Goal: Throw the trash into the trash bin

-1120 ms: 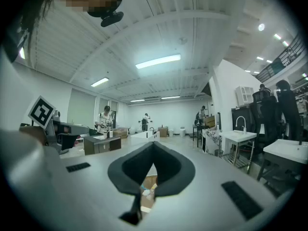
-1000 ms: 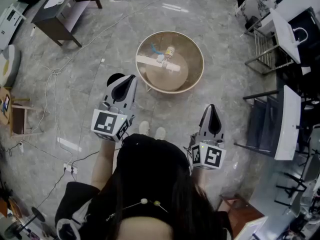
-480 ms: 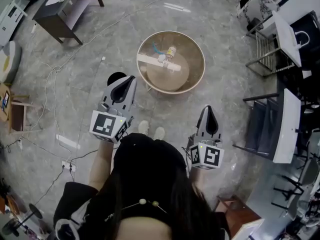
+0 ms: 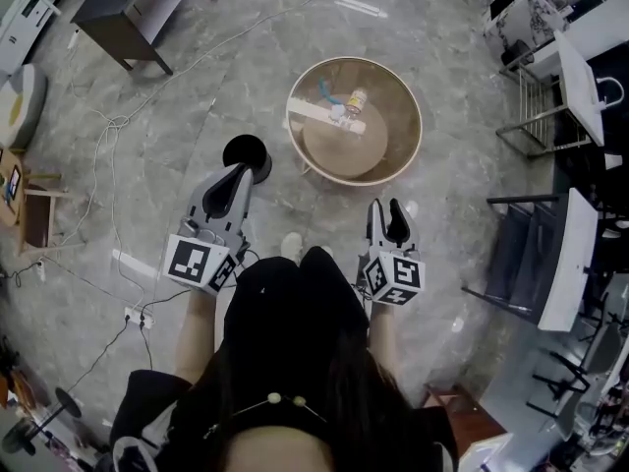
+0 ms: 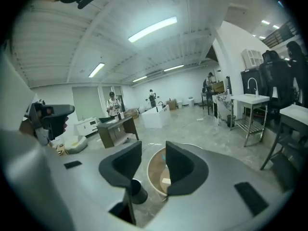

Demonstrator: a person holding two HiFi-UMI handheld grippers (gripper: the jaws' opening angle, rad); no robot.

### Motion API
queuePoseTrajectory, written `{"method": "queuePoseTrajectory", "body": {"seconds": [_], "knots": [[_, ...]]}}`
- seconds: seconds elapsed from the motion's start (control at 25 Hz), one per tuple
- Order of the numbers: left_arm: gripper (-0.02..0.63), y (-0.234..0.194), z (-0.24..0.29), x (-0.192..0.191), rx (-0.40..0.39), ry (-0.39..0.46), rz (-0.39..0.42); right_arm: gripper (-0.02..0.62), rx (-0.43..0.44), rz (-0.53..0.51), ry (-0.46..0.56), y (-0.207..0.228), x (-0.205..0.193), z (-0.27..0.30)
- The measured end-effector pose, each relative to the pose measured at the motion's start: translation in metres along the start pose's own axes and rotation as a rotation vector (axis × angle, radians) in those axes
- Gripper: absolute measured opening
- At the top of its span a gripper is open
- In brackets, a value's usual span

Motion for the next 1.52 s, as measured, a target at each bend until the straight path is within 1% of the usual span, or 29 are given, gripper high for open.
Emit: {"method": "queuePoseTrajectory", "body": {"seconds": [0.12,0.2,0.24,0.28,0.32,0.44,0.52,0.64,0.72,0.84,1.04,1.16,1.36,1.44,1.52], "knots": [[0.008,-0.015,-0.004,-0.004,0.014,-0.008,-0.026,0.175,-0.003,0.003,-0.032,-0.002,-0.006,0.019],[0.014,-0.022,-0.003,-0.012,0.018,-0.032,-0.038,0.191,-0.01,-0.01,-0.054,-0.001,-0.01,0.033],[0.052,-0.025,-0.001,-0.017,0.013,-0.05,-0.049,0.198,-0.015,-0.02,-0.065,-0.001,-0.013,0.04],[0.112,-0.027,0.002,-0.022,0.004,-0.069,-0.061,0.208,-0.02,-0.029,-0.075,-0.001,-0.015,0.049],[0.127,-0.03,0.005,-0.025,-0.006,-0.083,-0.07,0.216,-0.023,-0.033,-0.084,-0.001,-0.017,0.057],[0.127,-0.037,0.019,-0.029,-0.019,-0.099,-0.073,0.212,-0.028,-0.023,-0.111,0.004,-0.025,0.086],[0.127,-0.043,0.031,-0.029,-0.015,-0.11,-0.072,0.22,-0.038,-0.01,-0.146,0.011,-0.034,0.108],[0.127,-0.052,0.056,-0.028,0.004,-0.123,-0.075,0.261,-0.04,0.036,-0.222,0.027,-0.053,0.145],[0.127,-0.059,0.073,-0.024,0.024,-0.127,-0.065,0.267,-0.042,0.066,-0.271,0.038,-0.066,0.173],[0.127,-0.077,0.099,-0.022,0.07,-0.139,-0.048,0.273,-0.056,0.08,-0.333,0.051,-0.083,0.214],[0.127,-0.1,0.136,-0.028,0.151,-0.141,-0.087,0.288,-0.089,0.085,-0.435,0.075,-0.116,0.278],[0.127,-0.111,0.144,-0.039,0.2,-0.16,-0.106,0.287,-0.108,0.074,-0.5,0.086,-0.14,0.313],[0.127,-0.131,0.141,-0.073,0.269,-0.231,-0.181,0.29,-0.155,0.067,-0.584,0.099,-0.18,0.355],[0.127,-0.135,0.139,-0.085,0.277,-0.254,-0.194,0.293,-0.169,0.069,-0.621,0.101,-0.203,0.368],[0.127,-0.137,0.138,-0.096,0.268,-0.275,-0.196,0.301,-0.189,0.086,-0.656,0.104,-0.229,0.379]]}}
Point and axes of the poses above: the fingertips, and each gripper's own axes: z forward along the fingers, y to its right, x out of its top, the point moved 1 cm from there along -z, backward along the fingers, and after that the axes turned 3 degrees about y, right-handed, at the moved point
